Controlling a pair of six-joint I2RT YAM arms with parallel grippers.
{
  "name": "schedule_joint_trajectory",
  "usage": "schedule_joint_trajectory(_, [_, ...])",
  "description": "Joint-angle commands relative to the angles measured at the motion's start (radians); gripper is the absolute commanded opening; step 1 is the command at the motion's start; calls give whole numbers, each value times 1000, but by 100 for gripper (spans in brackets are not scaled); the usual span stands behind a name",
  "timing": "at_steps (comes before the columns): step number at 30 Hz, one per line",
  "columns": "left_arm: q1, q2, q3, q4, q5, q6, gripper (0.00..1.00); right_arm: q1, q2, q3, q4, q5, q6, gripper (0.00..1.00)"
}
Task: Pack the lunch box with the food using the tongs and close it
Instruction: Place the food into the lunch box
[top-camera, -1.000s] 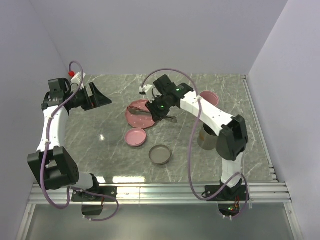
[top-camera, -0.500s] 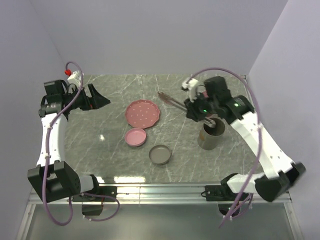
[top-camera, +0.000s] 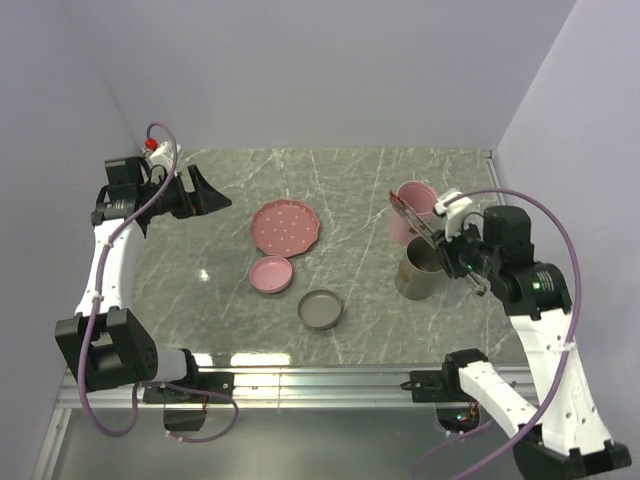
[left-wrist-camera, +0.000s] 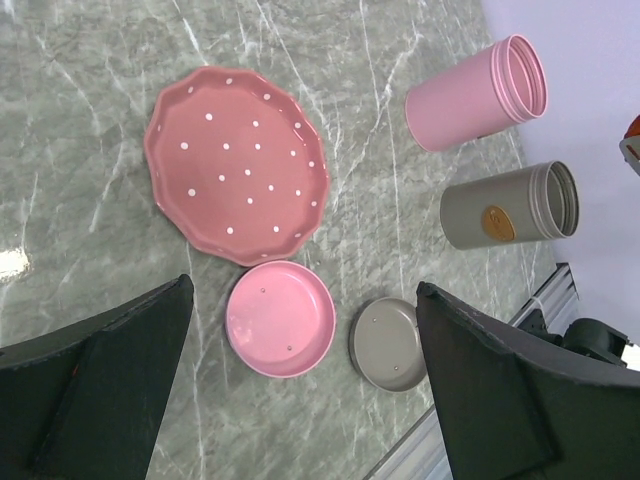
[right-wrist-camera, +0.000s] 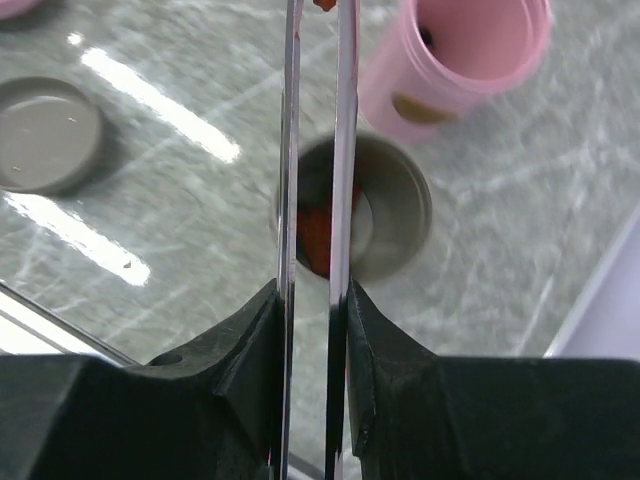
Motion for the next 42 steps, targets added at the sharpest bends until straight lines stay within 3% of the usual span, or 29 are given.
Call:
schedule_joint_trajectory(1, [-9,-4,44,48,-6,-25,99,-106,-78,-38,-32,-24,-26,27])
schedule_joint_trajectory(8, [-12,-4,55,36,-11,-14,99,-295,-170,-79,-148,-90,-101,26])
schedule_joint_trajectory(11, [-12,-4,56,32,-11,-9,99,-322,-190,-78,-208,-119,-136,26])
schedule_joint_trajectory(27, [-13,-13,47,42,-2,-17,100,-334,-186,-118,-322,-58,-189,27])
schedule_joint_trajectory(36, [-10,-15,46,41,-3,-18,99,-335,-163,-100,-308,-36,-167,43])
schedule_joint_trajectory(42, [-12,-13,47,44,1,-26,99,-335,-158,-61,-303,-35,-176,46])
